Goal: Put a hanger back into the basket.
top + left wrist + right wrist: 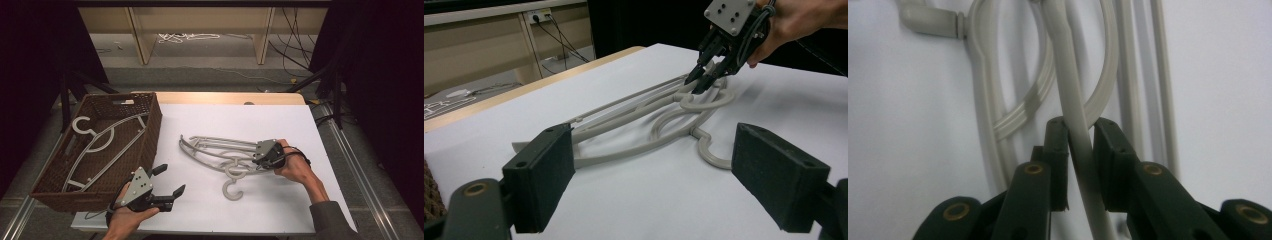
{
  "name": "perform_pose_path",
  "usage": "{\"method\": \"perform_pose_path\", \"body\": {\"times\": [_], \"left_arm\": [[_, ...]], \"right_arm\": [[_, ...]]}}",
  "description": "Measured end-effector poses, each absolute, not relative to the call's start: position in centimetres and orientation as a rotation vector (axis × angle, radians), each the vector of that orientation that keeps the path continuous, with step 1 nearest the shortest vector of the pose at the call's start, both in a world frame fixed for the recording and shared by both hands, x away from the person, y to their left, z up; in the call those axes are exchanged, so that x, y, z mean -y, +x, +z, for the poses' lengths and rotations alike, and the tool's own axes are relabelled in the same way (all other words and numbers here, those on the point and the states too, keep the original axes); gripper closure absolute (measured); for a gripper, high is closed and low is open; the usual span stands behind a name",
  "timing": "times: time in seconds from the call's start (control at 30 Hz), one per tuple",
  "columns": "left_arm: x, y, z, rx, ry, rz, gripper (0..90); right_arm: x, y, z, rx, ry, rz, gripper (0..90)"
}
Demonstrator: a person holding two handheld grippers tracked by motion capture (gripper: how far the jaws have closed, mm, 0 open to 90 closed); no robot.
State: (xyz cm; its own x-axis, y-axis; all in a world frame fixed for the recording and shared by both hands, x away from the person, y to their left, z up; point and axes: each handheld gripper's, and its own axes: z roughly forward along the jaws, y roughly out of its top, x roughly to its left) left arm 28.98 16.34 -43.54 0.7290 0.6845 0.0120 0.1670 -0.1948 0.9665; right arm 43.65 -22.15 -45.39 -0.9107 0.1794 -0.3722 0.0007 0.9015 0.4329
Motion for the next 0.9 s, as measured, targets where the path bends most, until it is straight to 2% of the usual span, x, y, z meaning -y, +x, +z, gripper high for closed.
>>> {"method": "perform_pose_path", "body": {"times": [0.9], "left_arm": [[-16.0,29.1,-43.4,-0.668,1.755,0.565,18.0]], "right_arm": [[22.5,41.1,-40.2,-2.424,-0.074,0.593,81.0]]}}
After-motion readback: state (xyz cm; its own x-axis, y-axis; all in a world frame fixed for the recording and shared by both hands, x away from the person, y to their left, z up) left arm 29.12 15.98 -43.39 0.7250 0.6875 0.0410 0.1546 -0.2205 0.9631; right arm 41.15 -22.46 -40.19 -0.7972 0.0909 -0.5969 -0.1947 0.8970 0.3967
